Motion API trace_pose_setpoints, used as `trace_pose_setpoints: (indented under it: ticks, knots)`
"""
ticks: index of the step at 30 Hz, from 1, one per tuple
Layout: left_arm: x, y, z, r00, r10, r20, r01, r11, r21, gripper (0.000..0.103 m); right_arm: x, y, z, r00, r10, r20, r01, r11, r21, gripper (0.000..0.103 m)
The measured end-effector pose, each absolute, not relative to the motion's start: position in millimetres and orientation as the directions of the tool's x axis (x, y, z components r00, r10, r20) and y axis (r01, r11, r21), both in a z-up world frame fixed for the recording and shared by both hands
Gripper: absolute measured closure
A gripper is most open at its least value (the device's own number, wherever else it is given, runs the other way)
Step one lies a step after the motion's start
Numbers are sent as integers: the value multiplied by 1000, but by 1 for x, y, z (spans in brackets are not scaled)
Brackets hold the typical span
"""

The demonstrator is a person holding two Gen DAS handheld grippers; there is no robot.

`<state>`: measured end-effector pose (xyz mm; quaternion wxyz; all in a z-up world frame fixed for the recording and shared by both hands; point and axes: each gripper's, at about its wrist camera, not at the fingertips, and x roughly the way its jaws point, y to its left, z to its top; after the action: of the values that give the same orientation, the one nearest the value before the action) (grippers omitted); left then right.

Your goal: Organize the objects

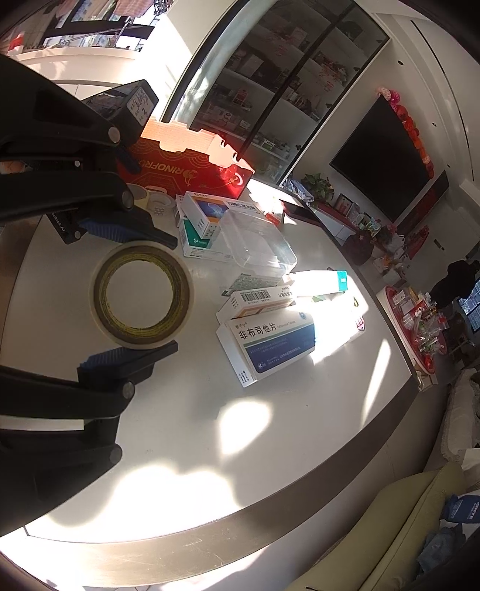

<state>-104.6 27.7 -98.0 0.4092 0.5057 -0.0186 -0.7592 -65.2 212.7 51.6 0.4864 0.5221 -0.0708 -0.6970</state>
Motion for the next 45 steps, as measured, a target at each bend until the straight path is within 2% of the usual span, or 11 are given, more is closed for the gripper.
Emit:
trace_pose_setpoints:
  ticks: [5, 8, 11, 14, 15, 16, 17, 21, 25, 35, 45]
  knots:
    - [-93, 8, -97, -155, -536, -830, 701, -652, 289, 1, -66, 213, 54, 17, -744, -668, 610, -521, 596, 55]
    - [-95, 0, -98, -149, -490, -859, 710, -657, 252, 0, -64, 212, 58, 9, -746, -666, 617, -520, 591, 55]
    - [-91, -11, -106, -243, -288, -926, 743, -669, 13, 2, -62, 209, 60, 14, -754, -657, 618, -510, 599, 55]
    - [-92, -9, -106, -256, -283, -924, 755, -656, -8, 4, -63, 210, 59, 23, -760, -649, 616, -501, 609, 55]
    - [-92, -8, -104, -262, -287, -921, 752, -660, -8, 9, -63, 211, 59, 25, -763, -646, 613, -498, 613, 55]
    - [-93, -7, -100, -276, -299, -914, 747, -665, -8, 26, -65, 212, 59, 25, -766, -642, 610, -497, 617, 55]
    - [-94, -7, -95, -289, -307, -907, 742, -671, -9, 52, -66, 214, 58, 23, -768, -640, 606, -499, 620, 55]
    - [-98, -6, -92, -310, -287, -906, 714, -700, -22, 51, -73, 222, 57, 11, -780, -625, 581, -504, 639, 55]
    - [-83, -11, -85, -411, -210, -887, 710, -684, -167, 52, -75, 230, 57, 3, -790, -613, 573, -501, 648, 55]
    - [-59, 15, -22, -568, -293, -769, 605, -783, -148, 52, -51, 225, 59, 59, -826, -561, 573, -432, 696, 55]
    - [8, -14, 3, -588, -395, -706, 677, -718, -162, 52, 4, 188, 82, 127, -806, -577, 633, -382, 673, 55]
